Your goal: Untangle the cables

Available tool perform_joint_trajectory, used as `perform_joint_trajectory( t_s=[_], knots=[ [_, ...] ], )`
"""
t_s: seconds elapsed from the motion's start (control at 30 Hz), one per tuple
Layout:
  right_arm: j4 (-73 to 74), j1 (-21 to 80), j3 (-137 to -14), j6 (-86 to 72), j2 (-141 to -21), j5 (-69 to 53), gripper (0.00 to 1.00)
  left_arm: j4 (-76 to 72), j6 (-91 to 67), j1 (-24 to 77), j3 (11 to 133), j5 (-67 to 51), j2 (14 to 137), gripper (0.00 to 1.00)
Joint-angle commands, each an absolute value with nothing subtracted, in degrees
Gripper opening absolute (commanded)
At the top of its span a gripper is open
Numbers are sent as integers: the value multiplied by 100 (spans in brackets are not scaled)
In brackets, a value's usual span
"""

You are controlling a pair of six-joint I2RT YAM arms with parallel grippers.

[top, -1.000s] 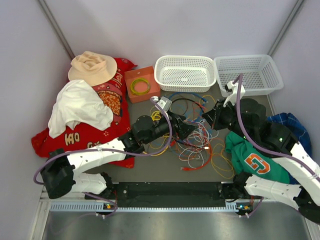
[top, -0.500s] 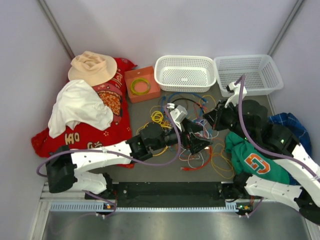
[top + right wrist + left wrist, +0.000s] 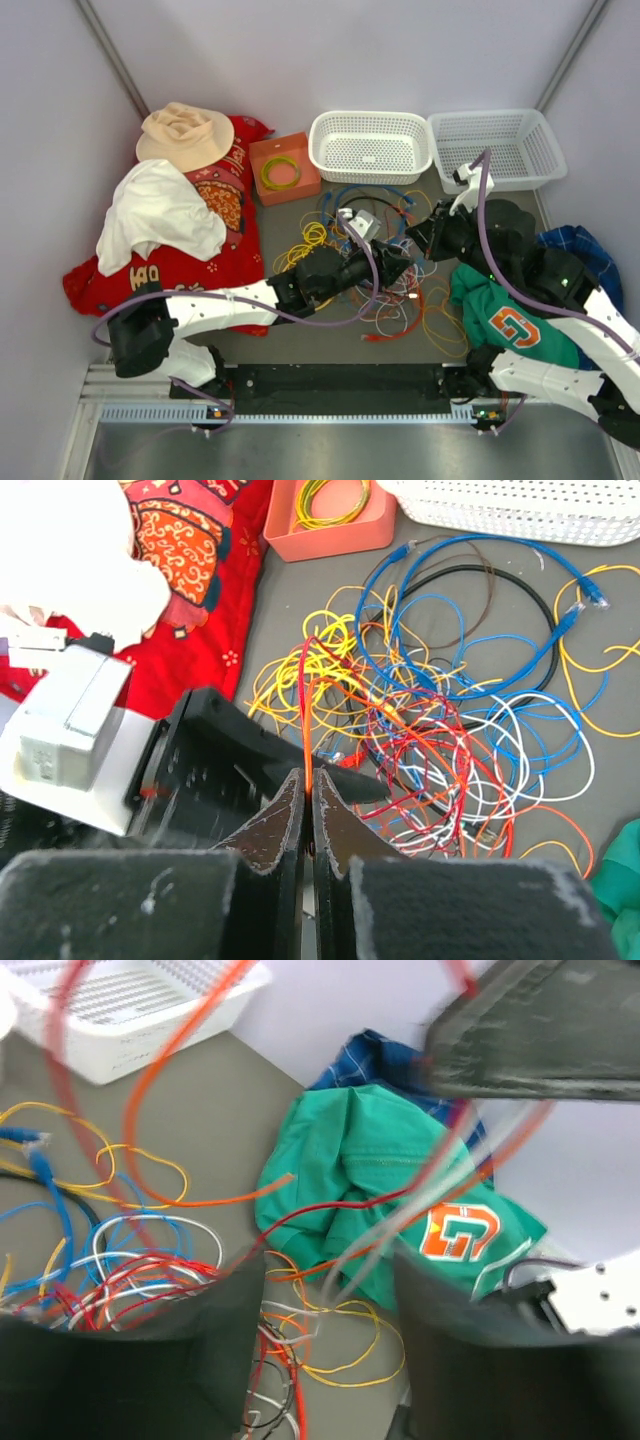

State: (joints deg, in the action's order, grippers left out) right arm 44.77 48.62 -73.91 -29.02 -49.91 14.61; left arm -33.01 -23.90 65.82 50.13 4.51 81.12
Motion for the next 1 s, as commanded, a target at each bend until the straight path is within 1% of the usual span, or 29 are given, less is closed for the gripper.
perform_joint_trajectory(
  t_s=[0.0, 0.03, 0.07, 0.13, 0.17, 0.2, 0.23, 0.27, 0.3, 0.37, 0.4, 0.47, 0.5, 0.57, 0.63, 0.67, 0.7, 0.8, 0.97],
  knots=[
    [4316, 4851, -7611, -2997, -4904, 1371, 0, -3516, -2189, 6539, 4904, 932, 7901, 27],
    [4307, 4843, -7620, -2997, -4896, 1362, 0, -3524, -2154, 6530, 4904, 940, 7901, 4],
    [4341, 4834, -7646, -2997, -4896, 1380, 0, -3446, -2162, 6530, 4922, 967, 7901, 0],
    [4377, 4843, -7716, -2962, -4904, 1476, 0, -3332, -2180, 6522, 4896, 1185, 7840, 0],
    [4473, 4834, -7865, -2936, -4922, 1511, 1, -2974, -2249, 6504, 4896, 1343, 7814, 0],
    [4517, 4843, -7962, -2831, -4939, 1642, 8, -2692, -2389, 6495, 4913, 1580, 7770, 0],
    [4570, 4843, -8067, -2787, -4992, 1687, 12, -2437, -2634, 6382, 4896, 1773, 7735, 0],
    [4640, 4843, -8286, -2734, -5018, 1731, 18, -1939, -2785, 6320, 4852, 1854, 7691, 0],
    [4675, 4834, -8392, -2638, -5053, 1801, 24, -1786, -2951, 6119, 4634, 1898, 7551, 0],
    [4702, 4843, -8612, -2540, -5133, 1837, 27, -1522, -3514, 5881, 4326, 1881, 7305, 0],
    [4728, 4843, -8657, -2497, -5150, 1880, 28, -1381, -3672, 5654, 3985, 1855, 7008, 0],
    [4711, 4843, -8649, -2461, -5185, 1916, 27, -1284, -3954, 5503, 3684, 1924, 6673, 0],
    [4676, 4843, -8614, -2461, -5186, 1925, 22, -1153, -3999, 5406, 3456, 1986, 6340, 0],
    [4615, 4834, -8447, -2452, -5186, 1916, 19, -1003, -4008, 5370, 3332, 2074, 6057, 0],
    [4510, 4843, -8202, -2487, -5186, 1863, 21, -757, -3947, 5335, 3287, 2188, 5784, 0],
    [4465, 4843, -8087, -2522, -5186, 1837, 24, -712, -3920, 5335, 3296, 2188, 5714, 0],
    [4413, 4843, -7973, -2522, -5186, 1759, 29, -677, -3885, 5326, 3348, 2171, 5626, 0],
    [4193, 4843, -7463, -2566, -5273, 1382, 38, -458, -3718, 5326, 3654, 2136, 5546, 0],
    [3675, 4834, -6575, -2654, -5484, 827, 46, -115, -3402, 5317, 4314, 2057, 5546, 0]
  ],
)
